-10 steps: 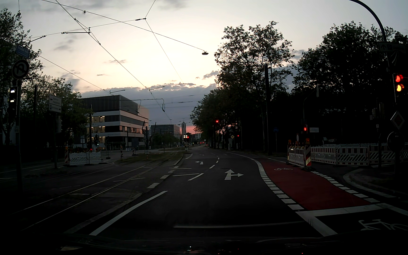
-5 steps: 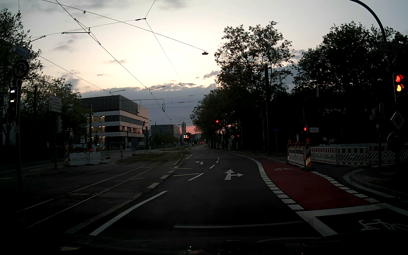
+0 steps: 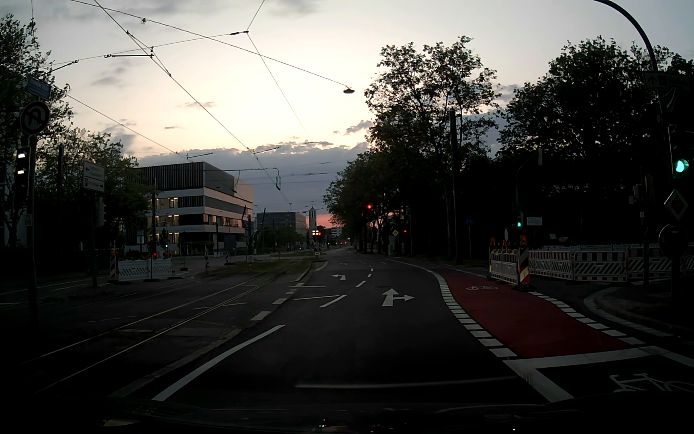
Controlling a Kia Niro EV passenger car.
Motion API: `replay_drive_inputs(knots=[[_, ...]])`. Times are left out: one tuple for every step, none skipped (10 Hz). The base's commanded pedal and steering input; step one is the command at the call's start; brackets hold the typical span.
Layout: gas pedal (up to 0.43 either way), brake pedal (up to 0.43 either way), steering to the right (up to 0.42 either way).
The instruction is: Follow the waypoints while adhering to traffic rules and regulations
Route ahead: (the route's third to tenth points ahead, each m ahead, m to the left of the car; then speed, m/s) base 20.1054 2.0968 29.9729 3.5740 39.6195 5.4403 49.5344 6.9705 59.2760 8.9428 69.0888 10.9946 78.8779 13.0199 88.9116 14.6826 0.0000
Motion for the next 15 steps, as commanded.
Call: replay_drive_inputs(knots=[[0.000,0.000,0.020],[0.000,0.000,0.020],[0.000,0.000,0.020],[0.000,0.000,0.020],[0.028,0.000,0.020],[0.130,0.000,0.020],[0.150,0.000,0.020],[0.157,0.000,0.020],[0.177,0.000,0.020],[0.177,0.000,0.020],[0.189,0.000,0.020],[0.197,0.000,0.020],[0.220,0.000,0.020],[0.240,0.000,0.020],[0.240,0.000,0.021]])
